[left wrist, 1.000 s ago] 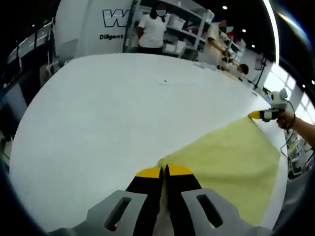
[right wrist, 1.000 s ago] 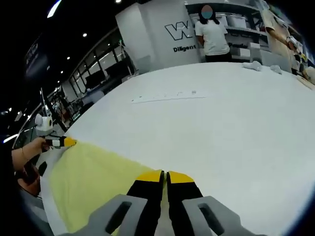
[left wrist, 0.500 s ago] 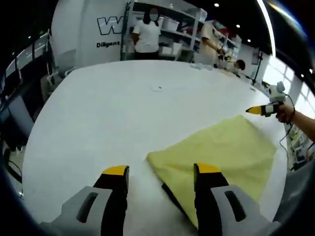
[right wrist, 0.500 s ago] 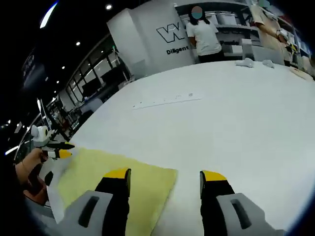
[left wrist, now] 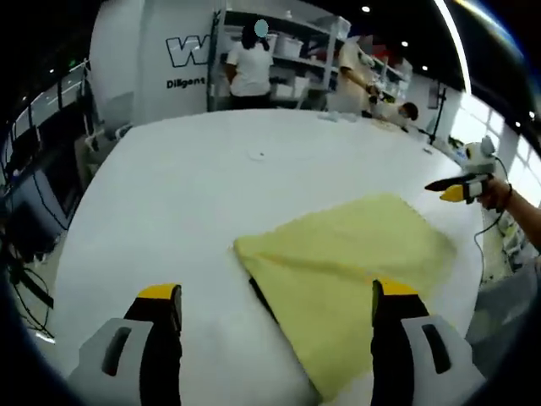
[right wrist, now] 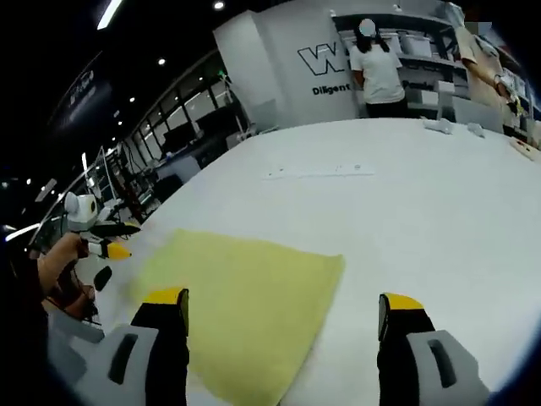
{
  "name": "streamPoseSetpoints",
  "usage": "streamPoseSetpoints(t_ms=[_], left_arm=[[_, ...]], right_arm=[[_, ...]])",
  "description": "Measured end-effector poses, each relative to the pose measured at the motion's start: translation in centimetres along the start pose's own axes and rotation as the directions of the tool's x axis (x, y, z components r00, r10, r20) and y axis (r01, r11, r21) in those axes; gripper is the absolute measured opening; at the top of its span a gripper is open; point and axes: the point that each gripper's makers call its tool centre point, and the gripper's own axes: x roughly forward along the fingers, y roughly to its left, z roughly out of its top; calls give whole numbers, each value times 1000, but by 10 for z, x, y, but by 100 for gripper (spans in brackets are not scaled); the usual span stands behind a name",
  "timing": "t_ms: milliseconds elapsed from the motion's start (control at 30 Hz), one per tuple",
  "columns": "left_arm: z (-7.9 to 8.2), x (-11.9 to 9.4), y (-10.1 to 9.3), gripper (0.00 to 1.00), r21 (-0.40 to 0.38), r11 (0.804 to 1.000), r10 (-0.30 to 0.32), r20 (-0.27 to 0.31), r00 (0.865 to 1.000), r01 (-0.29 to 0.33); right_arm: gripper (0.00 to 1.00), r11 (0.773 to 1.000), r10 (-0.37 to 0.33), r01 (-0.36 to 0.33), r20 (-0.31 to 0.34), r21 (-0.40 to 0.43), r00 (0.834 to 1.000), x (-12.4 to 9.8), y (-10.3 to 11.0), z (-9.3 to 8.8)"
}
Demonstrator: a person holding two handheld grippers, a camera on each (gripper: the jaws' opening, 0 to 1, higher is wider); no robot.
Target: Fold the garment on the visible template until the final outline fits inside the template.
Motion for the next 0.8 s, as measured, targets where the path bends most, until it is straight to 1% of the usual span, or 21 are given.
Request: streamPoseSetpoints(t_ms=[100,167,233,300,367,433,533,633,733,800], left_arm=[[-3,-8,-5,99,22,1000,5,-5,1000,-5],[-3,-19,-9,99,43,999,12,11,1000,-13],[-3,-27,-14,99,42,999,8,21,1000,-9],[-3,-36,-20,99,38,999,-2,30,1000,1],[-3,-42,-23,99,48,999,-10,43,999,7],[-6,-48,-24,99,54,999,-11,41,999,9],[-12,-57,-27,99,53,999,-11,39,999,9],[-19,-67,-36,99,46,999,-19,36,999,18],[-29,-74,-45,99,60,998,-26,19,999,25],[-34,-79,-49,99,67,998,-22,18,1000,21]], right_arm=[[98,1000,10,-10,8,-9,1000,-11,11,-3],[99,1000,5,-5,8,-28,1000,-20,17,-6],[99,999,-3,4,9,-43,1000,-29,22,-9],[99,999,2,-2,11,-45,1000,-40,29,-12],[99,999,11,-10,16,-41,1000,-49,36,-15],[99,999,11,-10,13,-43,1000,-57,41,-18],[99,998,6,-5,23,-57,1000,-69,46,-22],[99,998,10,-9,21,-55,1000,-76,52,-29],[99,998,4,-3,15,-69,1000,-84,58,-40],[99,997,11,-11,6,-74,1000,-88,63,-47]])
